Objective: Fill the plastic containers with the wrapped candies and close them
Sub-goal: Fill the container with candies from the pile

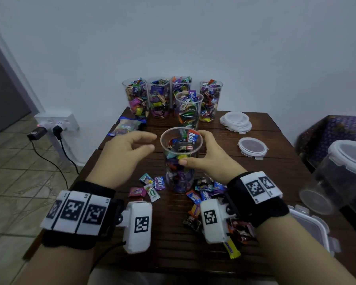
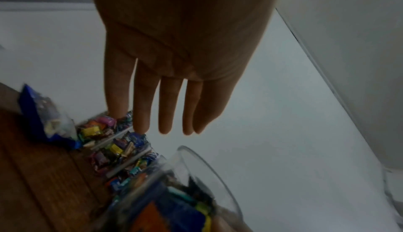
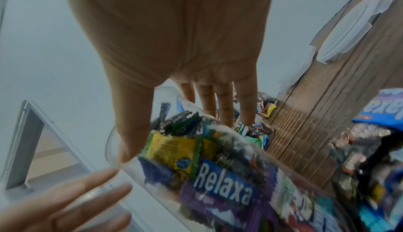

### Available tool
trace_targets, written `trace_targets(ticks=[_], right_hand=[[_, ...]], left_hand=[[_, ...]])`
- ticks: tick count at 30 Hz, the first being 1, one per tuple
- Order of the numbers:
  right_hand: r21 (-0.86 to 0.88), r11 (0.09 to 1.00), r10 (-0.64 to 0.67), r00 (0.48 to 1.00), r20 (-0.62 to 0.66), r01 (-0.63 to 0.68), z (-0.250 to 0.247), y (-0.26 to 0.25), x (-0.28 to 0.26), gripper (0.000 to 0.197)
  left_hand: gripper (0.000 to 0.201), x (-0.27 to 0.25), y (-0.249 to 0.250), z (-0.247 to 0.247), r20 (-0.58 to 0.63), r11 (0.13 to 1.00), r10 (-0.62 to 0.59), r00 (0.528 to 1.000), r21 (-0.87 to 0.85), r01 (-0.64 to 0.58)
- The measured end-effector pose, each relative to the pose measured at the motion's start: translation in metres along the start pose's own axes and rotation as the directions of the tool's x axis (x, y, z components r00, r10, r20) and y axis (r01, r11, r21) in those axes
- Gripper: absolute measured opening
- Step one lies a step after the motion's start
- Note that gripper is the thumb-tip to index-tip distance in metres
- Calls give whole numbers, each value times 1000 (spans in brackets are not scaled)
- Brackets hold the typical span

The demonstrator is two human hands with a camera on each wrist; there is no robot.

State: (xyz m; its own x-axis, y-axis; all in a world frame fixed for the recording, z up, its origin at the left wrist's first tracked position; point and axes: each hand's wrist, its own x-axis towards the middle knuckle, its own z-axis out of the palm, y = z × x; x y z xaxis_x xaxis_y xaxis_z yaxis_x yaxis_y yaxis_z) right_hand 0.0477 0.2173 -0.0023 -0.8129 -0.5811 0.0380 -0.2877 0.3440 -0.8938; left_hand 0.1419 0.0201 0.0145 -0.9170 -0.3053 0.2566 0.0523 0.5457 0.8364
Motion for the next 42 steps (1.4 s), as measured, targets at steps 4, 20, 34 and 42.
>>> trace_targets(ticks=[4,20,34,42], right_hand=[[-346,937,57,998,27,-45,-21,-5,-13,52],[-593,801,513,602,612,-80,-4,24,-63,22],[-844,535,415,880,232,-30,-51,31,-55,72],[-919,367,527,782,333,144,-29,45,-59,111]], left_hand=[[17,-18,-13,-4,151,974,-113,982,211,79],[5,-40,-7,59,619,928,-269,738,372,26],[47,-32,20,104,716,731,-181,674,556,-394],[101,-20,19,139,714,554,-366,596,682,-477]])
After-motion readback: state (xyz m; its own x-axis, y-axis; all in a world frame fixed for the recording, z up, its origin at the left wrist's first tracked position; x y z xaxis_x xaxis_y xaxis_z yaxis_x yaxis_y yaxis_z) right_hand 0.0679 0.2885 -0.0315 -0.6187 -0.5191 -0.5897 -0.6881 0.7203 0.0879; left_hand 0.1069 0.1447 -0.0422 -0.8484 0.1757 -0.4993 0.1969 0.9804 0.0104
